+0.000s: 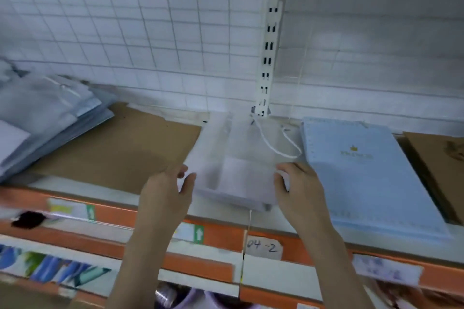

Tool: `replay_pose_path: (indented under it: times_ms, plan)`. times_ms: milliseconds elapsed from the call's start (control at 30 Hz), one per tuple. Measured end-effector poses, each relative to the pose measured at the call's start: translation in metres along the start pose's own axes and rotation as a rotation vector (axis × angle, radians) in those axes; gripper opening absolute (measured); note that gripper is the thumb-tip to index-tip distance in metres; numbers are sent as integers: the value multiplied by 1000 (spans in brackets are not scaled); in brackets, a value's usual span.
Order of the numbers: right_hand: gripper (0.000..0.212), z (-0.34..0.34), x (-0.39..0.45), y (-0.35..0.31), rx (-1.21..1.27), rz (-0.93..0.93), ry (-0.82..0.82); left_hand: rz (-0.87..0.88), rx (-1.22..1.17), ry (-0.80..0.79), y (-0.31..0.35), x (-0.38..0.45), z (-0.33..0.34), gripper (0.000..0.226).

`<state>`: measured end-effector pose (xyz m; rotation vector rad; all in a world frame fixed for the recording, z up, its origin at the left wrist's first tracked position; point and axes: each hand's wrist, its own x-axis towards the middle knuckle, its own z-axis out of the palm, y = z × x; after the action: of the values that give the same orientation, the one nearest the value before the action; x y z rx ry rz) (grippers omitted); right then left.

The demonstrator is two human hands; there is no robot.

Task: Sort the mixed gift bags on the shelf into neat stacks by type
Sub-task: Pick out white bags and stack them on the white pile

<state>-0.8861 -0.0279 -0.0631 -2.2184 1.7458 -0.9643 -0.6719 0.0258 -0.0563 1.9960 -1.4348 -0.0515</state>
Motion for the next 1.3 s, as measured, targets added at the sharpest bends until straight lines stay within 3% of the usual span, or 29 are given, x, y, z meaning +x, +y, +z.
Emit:
replay_pose_path:
  times_ms: [167, 600, 767, 967, 1100, 1300]
  plan:
    - [34, 31, -1, -40, -120, 23, -192, 5, -25, -28, -50, 11, -21, 18]
    - [49, 76, 16, -79, -85, -70, -318, 8, -80, -6, -63, 54, -23, 23]
    - [42, 89, 23, -100, -129, -124, -268, -4, -82, 23, -87, 74, -42, 26]
    - [23, 118, 35, -153, -86, -84, -11, 26, -123, 30, -139, 108, -70, 29]
    - [17, 163, 47, -227, 10, -36, 127, 157, -98, 31, -199, 130, -111, 34]
    - [12, 231, 46, -341, 136, -44, 138, 163, -79, 66, -304, 160, -187, 15]
